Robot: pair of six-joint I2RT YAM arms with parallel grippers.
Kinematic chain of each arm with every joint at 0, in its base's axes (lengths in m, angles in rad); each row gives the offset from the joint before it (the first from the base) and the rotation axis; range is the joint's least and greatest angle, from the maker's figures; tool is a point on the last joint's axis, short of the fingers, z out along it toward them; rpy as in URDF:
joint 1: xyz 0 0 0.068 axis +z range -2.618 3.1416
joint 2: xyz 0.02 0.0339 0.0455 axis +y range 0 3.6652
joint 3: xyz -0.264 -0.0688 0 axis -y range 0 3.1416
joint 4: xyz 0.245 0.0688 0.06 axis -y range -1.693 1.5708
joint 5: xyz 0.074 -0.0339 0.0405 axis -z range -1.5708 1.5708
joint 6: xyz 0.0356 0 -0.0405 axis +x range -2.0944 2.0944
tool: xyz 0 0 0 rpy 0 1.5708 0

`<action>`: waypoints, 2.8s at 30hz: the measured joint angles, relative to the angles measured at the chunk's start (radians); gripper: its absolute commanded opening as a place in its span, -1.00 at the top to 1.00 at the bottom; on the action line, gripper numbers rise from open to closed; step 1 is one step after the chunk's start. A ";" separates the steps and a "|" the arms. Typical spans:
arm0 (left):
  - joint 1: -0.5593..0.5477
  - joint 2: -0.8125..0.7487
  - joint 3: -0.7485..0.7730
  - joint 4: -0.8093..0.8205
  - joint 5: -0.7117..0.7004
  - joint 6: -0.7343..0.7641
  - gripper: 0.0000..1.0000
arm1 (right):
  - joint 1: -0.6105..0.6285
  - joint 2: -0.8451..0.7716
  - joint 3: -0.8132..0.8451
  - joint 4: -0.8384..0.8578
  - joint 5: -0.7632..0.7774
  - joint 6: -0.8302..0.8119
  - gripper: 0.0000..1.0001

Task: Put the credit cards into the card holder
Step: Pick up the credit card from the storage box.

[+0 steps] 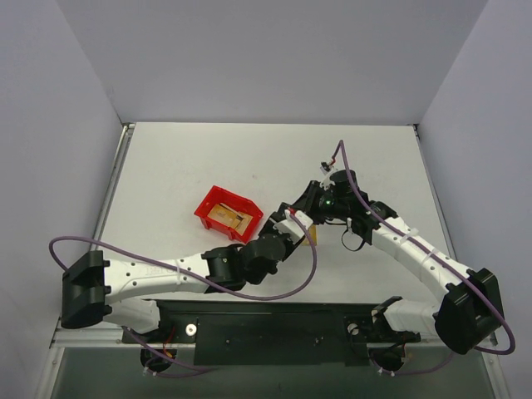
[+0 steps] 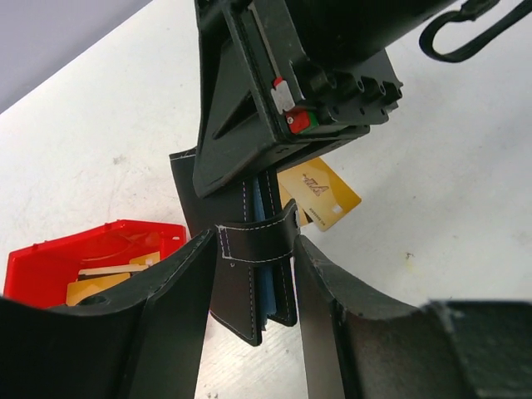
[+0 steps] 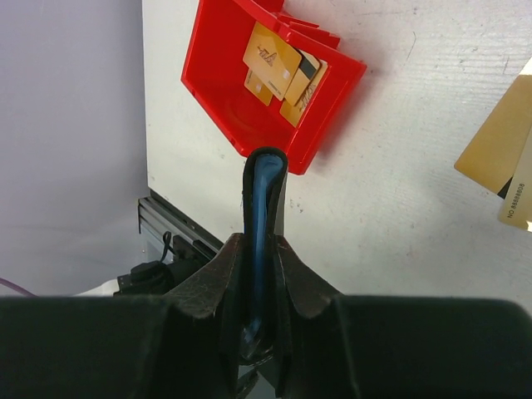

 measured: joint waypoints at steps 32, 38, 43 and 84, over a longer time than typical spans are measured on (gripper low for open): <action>0.116 -0.185 -0.147 0.060 0.270 -0.191 -0.06 | -0.050 -0.006 -0.050 0.041 -0.026 0.054 1.00; 0.116 -0.185 -0.160 0.057 0.297 -0.211 -0.05 | -0.056 -0.013 -0.053 0.045 -0.029 0.068 1.00; 0.116 -0.185 -0.160 0.058 0.312 -0.213 -0.05 | -0.056 -0.015 -0.053 0.048 -0.035 0.072 1.00; 0.170 -0.123 -0.159 0.069 0.307 -0.156 0.54 | -0.074 -0.022 -0.066 0.098 -0.051 0.091 1.00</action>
